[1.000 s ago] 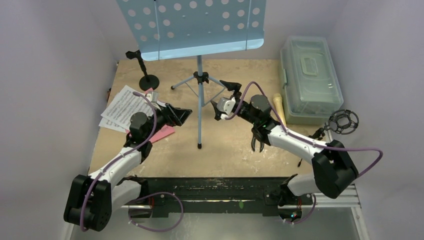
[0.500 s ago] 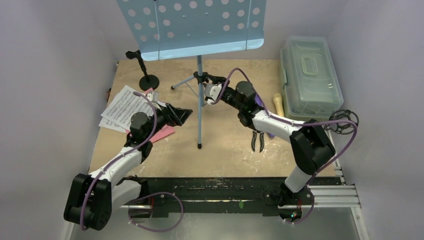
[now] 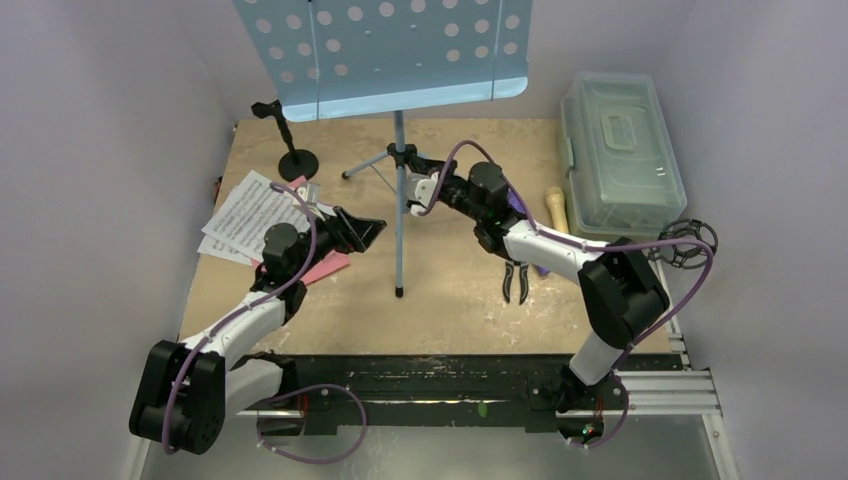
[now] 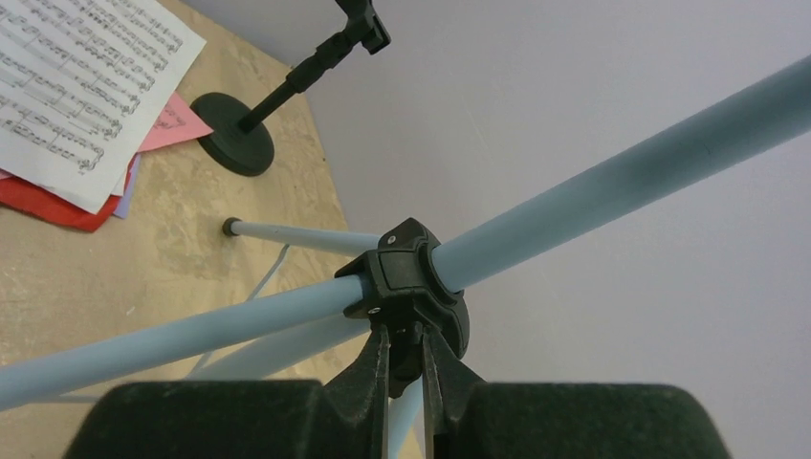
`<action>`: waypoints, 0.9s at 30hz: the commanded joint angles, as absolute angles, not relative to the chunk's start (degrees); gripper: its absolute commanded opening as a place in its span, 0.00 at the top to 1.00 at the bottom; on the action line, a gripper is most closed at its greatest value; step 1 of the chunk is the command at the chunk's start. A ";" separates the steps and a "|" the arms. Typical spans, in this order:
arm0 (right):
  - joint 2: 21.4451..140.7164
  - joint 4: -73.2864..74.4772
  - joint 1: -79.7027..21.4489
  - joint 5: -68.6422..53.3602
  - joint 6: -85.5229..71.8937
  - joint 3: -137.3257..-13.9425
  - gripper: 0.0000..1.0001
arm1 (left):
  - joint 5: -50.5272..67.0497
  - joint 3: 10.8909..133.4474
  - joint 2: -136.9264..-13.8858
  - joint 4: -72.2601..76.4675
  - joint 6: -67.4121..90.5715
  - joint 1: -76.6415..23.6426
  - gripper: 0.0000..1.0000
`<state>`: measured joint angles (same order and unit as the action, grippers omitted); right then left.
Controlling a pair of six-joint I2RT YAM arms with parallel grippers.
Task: Pack up the instrument practice props
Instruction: Unscrew the knob on the music stand.
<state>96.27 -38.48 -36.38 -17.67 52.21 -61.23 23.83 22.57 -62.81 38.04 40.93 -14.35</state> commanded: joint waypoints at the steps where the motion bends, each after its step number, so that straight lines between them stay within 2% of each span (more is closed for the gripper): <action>1: 95.25 -35.21 -36.64 -19.02 62.34 -62.69 0.93 | 24.80 22.65 -62.44 39.52 40.70 -14.68 0.13; 7: 95.82 -32.30 -36.70 -20.52 93.79 -59.57 0.96 | 24.79 22.80 -62.24 39.05 40.66 -14.68 0.13; 10: 97.41 -32.14 -36.72 -18.95 105.13 -59.03 0.92 | 24.88 22.89 -62.23 38.71 40.62 -14.68 0.13; 21: 95.70 -31.60 -36.68 -20.28 114.82 -53.79 0.72 | 24.63 22.86 -62.02 37.40 40.21 -14.68 0.13; 27: 93.67 -31.59 -36.57 -20.91 116.54 -51.19 0.56 | 24.57 23.09 -62.10 36.84 40.18 -14.68 0.13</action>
